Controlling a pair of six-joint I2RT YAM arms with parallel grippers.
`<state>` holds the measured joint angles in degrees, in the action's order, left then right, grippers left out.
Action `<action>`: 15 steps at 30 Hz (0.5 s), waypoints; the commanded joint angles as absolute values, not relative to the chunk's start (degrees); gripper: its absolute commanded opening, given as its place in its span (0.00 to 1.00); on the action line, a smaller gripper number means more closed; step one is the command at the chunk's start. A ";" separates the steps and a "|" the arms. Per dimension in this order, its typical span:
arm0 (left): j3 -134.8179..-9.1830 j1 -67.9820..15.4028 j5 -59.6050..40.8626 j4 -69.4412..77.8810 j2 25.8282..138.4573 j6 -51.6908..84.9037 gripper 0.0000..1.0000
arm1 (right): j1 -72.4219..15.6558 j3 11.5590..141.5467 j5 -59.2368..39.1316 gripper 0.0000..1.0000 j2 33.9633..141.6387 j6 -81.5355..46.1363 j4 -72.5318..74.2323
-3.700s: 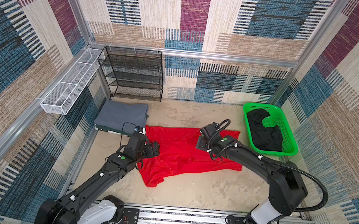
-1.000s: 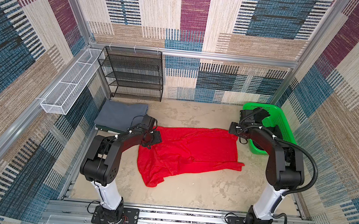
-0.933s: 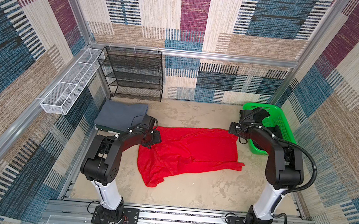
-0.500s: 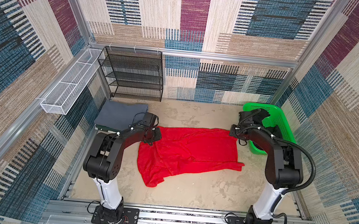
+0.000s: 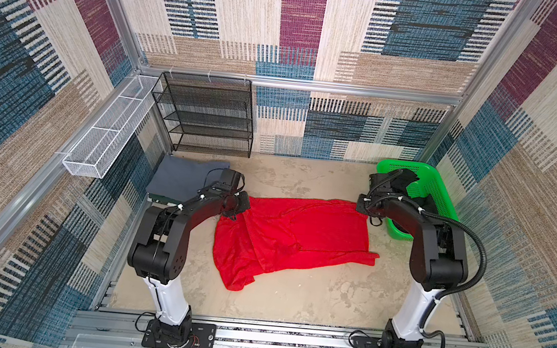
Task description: Fold and stack the t-shirts
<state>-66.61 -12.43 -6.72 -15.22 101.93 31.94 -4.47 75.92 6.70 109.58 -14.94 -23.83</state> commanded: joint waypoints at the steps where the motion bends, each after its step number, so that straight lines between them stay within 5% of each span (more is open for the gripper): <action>1: -66.54 -11.38 -6.50 -15.56 100.86 30.41 0.00 | -4.48 76.80 8.14 0.13 109.87 -14.45 -22.43; 5: -66.53 -10.03 -7.08 -15.38 100.72 30.56 0.00 | -4.48 78.53 8.12 0.00 110.70 -14.34 -22.86; 15: -65.86 -7.66 -7.76 -14.19 100.28 31.39 0.00 | -4.50 81.19 9.13 0.00 110.89 -13.56 -21.70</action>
<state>-66.24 -8.23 -7.81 -15.18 100.92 31.99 -4.49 80.42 7.79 111.00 -14.09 -23.79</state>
